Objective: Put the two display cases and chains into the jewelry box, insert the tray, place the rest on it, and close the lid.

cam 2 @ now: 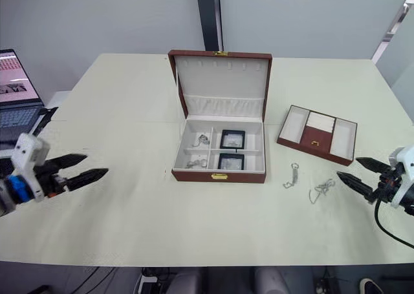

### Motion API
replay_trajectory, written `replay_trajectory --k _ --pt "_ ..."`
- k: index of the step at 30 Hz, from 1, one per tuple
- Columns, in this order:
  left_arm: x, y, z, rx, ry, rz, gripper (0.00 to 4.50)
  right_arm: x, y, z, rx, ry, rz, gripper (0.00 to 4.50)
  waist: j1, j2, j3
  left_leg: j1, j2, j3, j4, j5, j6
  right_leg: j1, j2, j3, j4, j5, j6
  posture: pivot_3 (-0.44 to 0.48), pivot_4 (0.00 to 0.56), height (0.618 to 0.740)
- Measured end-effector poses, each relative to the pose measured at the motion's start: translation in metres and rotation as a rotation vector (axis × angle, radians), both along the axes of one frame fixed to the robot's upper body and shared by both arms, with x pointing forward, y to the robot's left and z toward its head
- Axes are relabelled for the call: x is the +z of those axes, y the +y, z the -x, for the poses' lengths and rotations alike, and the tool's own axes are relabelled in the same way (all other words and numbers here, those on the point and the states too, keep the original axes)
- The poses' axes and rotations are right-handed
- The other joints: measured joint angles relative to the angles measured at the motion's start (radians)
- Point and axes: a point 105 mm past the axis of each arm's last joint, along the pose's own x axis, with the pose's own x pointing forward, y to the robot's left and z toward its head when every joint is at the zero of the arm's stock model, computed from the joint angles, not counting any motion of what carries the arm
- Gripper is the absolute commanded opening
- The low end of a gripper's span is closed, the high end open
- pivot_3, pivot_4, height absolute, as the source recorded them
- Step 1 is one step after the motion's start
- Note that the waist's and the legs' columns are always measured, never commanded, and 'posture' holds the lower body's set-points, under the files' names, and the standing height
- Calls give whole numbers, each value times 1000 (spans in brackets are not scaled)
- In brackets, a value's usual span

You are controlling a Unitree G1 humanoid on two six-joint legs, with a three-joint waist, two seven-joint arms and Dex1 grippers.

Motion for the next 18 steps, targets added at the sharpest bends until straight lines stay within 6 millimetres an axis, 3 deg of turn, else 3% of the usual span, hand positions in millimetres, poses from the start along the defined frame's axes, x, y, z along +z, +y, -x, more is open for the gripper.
replay_trajectory --k 4,10,18 --pt "-15 23 21 110 22 -16 4477 -9 -19 -4 -64 7 5 4500 1 0 0 1 0 0 0 0 0 0 0 0 0 0 0 0 150 740" --pt "-22 45 38 234 2 -40 4477 -12 -37 -11 -146 -18 3 4500 2 0 0 1 0 1 0 0 0 0 -1 0 0 0 0 0 150 740" --pt "-21 54 41 300 -29 -58 4477 -27 -53 -6 -204 17 4 4500 1 0 0 2 0 1 -1 0 0 1 -1 0 0 0 0 0 150 740"
